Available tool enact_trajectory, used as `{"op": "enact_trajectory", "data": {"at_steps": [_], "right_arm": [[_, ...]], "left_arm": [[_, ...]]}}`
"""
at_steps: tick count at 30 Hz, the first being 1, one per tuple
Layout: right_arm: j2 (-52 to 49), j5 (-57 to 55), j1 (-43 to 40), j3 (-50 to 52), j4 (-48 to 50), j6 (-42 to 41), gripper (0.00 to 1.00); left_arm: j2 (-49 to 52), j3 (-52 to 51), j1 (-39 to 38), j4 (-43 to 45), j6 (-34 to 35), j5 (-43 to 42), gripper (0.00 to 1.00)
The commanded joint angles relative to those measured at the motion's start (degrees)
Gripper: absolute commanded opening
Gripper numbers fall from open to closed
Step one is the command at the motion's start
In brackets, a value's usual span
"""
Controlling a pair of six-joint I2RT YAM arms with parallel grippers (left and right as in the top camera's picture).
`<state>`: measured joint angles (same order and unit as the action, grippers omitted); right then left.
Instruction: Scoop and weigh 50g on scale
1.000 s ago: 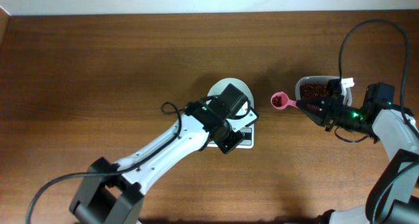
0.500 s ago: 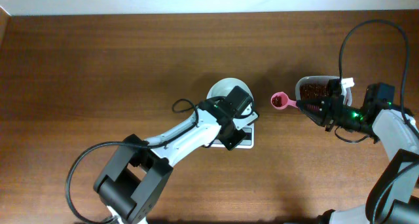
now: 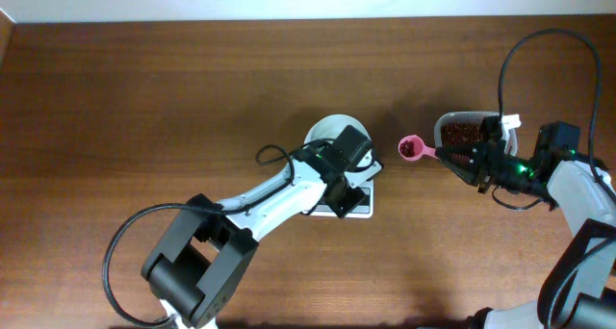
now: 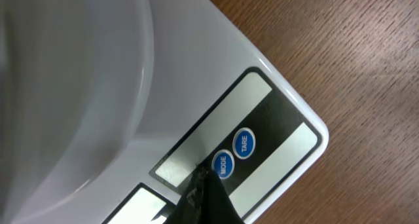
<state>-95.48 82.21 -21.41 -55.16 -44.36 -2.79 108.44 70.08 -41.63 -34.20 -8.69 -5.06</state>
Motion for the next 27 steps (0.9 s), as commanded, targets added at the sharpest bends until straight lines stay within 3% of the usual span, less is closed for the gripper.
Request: {"op": "enact_trajectory", "data": {"at_steps": [1, 24, 27], "right_arm": [[-0.55, 1.16, 0.44, 0.26, 0.22, 1.11, 0.04], [-0.55, 1.14, 0.44, 0.26, 0.22, 1.11, 0.04], [-0.55, 1.16, 0.44, 0.26, 0.22, 1.09, 0.04]], "left_arm": [[0.96, -0.04, -0.24, 0.59, 0.68, 0.42, 0.00], [4.17, -2.23, -0.24, 0.09, 0.48, 1.46, 0.00], [3.04, -1.29, -0.24, -5.51, 0.50, 1.44, 0.00]]}}
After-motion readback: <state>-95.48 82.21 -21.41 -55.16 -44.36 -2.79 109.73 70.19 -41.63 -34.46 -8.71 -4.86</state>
